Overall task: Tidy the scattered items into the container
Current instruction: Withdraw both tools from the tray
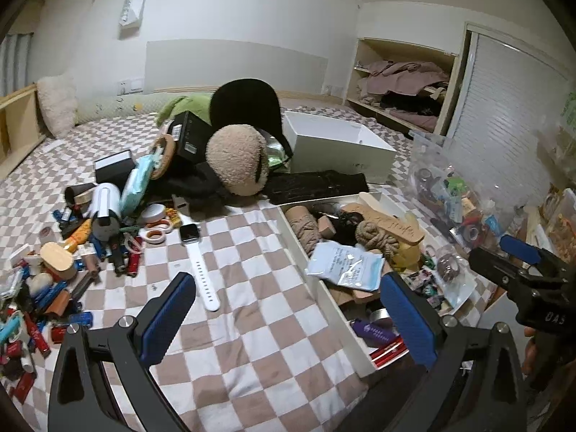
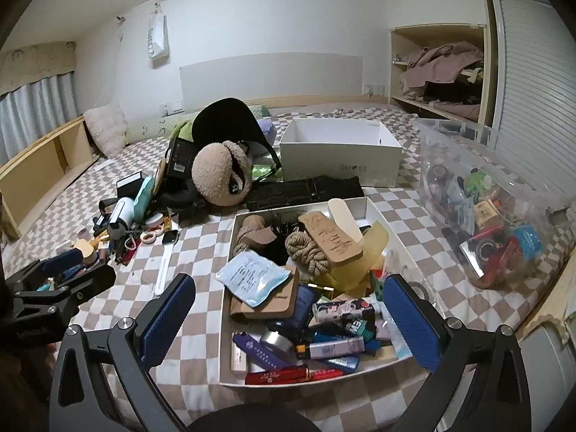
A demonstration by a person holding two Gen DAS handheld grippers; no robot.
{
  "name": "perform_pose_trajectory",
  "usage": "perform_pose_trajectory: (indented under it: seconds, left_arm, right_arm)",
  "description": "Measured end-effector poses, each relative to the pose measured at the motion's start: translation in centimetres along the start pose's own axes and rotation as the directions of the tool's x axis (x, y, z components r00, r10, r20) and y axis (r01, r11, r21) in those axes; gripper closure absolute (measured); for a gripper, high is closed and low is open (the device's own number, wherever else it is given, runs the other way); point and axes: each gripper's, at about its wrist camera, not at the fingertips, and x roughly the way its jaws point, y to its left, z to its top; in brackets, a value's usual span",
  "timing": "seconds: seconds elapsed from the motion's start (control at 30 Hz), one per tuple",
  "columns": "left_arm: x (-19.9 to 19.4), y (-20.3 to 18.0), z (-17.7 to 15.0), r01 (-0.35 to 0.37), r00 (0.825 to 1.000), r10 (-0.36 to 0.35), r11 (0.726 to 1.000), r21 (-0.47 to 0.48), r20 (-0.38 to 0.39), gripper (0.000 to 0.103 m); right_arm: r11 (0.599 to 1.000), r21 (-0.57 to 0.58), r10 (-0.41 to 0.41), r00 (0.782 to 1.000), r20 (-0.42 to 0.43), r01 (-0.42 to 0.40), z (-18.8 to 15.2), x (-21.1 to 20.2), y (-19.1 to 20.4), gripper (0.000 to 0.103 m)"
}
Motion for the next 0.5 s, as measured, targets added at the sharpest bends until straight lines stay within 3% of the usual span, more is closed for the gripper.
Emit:
perform_pose_trajectory:
  seconds: [0.5]
  left_arm:
    - [-1.6,0.4,-1.1,-0.029,1.000,0.029,1.000,0.008,0.008,0.000]
  right_arm:
    - [1.000,-0.017,0.003,1.000,-0.013,-0.003,-1.2,-0.7,0.9,0.000]
